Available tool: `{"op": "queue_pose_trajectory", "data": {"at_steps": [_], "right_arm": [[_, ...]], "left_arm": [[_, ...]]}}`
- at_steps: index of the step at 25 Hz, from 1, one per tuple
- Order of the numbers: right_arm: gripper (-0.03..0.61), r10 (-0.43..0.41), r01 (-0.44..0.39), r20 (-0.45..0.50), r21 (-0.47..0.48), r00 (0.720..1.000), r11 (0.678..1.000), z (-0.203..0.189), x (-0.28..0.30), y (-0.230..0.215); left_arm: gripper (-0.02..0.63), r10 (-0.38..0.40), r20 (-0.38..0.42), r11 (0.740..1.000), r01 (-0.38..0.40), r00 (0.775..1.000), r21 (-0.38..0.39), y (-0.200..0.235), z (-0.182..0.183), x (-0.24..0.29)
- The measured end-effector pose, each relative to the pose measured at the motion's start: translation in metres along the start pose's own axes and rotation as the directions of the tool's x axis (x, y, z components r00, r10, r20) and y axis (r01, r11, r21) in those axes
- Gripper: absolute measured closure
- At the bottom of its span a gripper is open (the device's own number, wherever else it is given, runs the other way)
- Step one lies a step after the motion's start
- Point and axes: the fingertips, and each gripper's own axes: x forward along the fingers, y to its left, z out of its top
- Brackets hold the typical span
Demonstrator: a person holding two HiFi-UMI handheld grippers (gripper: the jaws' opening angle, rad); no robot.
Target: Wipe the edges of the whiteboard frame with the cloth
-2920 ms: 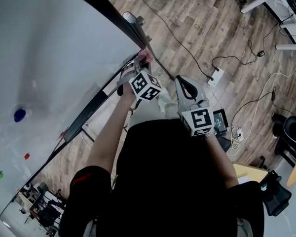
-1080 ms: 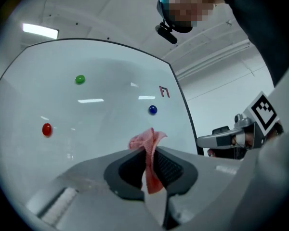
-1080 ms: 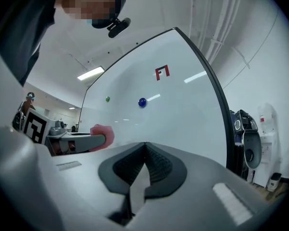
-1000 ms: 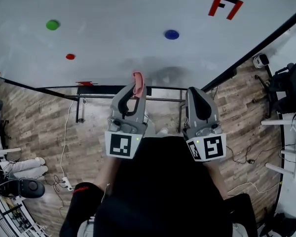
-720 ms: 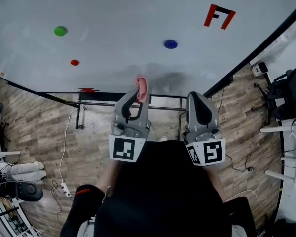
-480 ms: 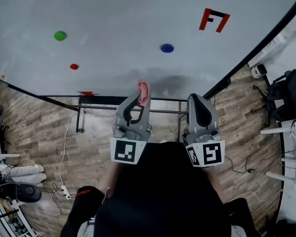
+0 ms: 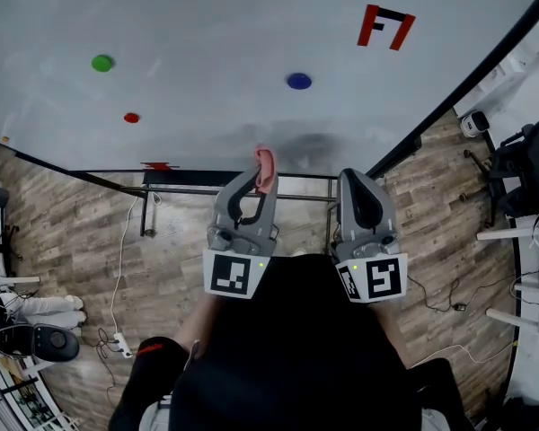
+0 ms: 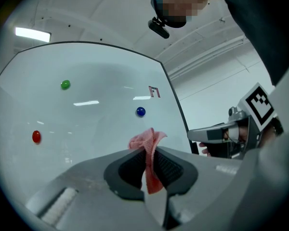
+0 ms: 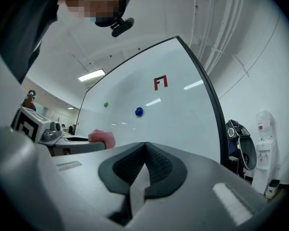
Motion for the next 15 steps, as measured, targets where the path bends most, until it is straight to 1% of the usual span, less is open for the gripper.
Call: {"op": "queue_pose_trajectory", "data": {"at_steps": [15], "right_arm": [[0.578, -0.010, 0.010, -0.020, 0.006, 1.000, 1.000, -0.005, -0.015, -0.002]], "left_arm": [[0.571, -0.039, -0.010, 0.999, 0.039, 0.999, 0.017, -0.018, -0.003, -0.002]]}}
